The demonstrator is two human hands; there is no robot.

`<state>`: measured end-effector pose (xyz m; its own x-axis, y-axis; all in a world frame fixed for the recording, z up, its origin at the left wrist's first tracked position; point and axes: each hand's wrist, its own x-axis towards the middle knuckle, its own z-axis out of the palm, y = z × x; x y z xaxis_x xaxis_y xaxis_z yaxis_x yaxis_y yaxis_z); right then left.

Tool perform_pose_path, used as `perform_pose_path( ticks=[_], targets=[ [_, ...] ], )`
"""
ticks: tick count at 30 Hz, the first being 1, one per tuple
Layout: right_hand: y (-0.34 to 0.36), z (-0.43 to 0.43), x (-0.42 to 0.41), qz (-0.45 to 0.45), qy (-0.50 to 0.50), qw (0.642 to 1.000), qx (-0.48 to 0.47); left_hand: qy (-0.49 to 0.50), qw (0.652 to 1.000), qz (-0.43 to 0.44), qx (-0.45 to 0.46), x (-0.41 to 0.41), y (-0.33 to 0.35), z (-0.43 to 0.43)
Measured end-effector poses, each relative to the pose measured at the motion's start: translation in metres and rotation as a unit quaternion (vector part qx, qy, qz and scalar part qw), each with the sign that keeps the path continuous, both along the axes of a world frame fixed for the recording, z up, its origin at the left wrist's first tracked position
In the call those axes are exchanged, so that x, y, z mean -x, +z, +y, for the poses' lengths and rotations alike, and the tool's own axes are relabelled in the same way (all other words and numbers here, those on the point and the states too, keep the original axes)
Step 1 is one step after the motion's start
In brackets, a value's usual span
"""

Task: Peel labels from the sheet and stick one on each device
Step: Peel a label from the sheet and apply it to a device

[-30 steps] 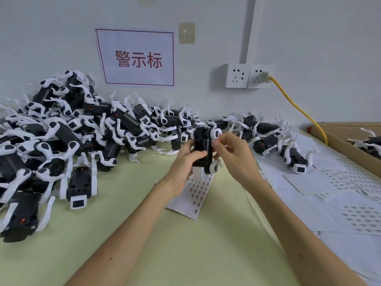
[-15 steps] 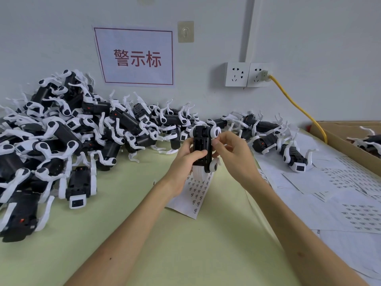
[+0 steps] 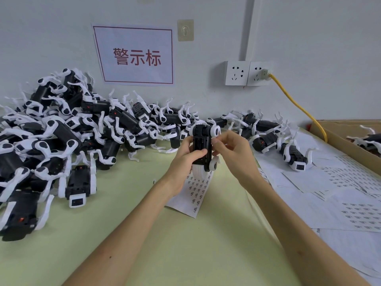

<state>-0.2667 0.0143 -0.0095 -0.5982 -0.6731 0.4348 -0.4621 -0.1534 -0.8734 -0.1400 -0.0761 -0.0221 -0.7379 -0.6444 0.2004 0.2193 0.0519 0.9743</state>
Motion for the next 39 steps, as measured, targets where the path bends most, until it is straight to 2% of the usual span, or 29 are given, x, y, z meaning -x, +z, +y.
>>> perform_pose_path(
  ticks=[6,9,12,15,23,27,31,34,39],
  targets=[
    [0.004,0.004,0.003,-0.105,0.003,0.994,0.006,-0.045,0.997,0.022,-0.058,-0.001,0.001,-0.004],
    [0.004,0.002,-0.002,-0.14,0.063,0.988,-0.026,-0.097,0.986,0.052,-0.126,-0.002,0.003,-0.004],
    [0.005,0.0,-0.009,-0.188,0.117,0.975,-0.011,-0.12,0.976,0.068,-0.168,-0.004,0.005,-0.004],
    [0.004,0.002,-0.011,-0.16,0.13,0.979,-0.001,-0.125,0.978,0.069,-0.152,-0.006,0.006,-0.005],
    [0.002,0.002,-0.009,-0.163,0.205,0.965,0.02,-0.112,0.987,0.014,-0.116,-0.008,0.008,0.0],
    [-0.001,-0.001,-0.008,-0.2,0.183,0.962,0.031,-0.095,0.992,-0.014,-0.084,-0.007,0.011,0.004],
    [0.001,0.002,-0.006,-0.177,0.21,0.96,0.051,-0.098,0.99,0.007,-0.101,-0.005,0.011,0.007],
    [0.001,0.003,-0.011,-0.123,0.199,0.971,0.046,-0.104,0.99,0.017,-0.093,-0.007,0.012,0.005],
    [0.0,0.002,-0.01,-0.117,0.198,0.971,0.063,-0.105,0.992,0.014,-0.066,-0.007,0.012,0.006]
  ],
)
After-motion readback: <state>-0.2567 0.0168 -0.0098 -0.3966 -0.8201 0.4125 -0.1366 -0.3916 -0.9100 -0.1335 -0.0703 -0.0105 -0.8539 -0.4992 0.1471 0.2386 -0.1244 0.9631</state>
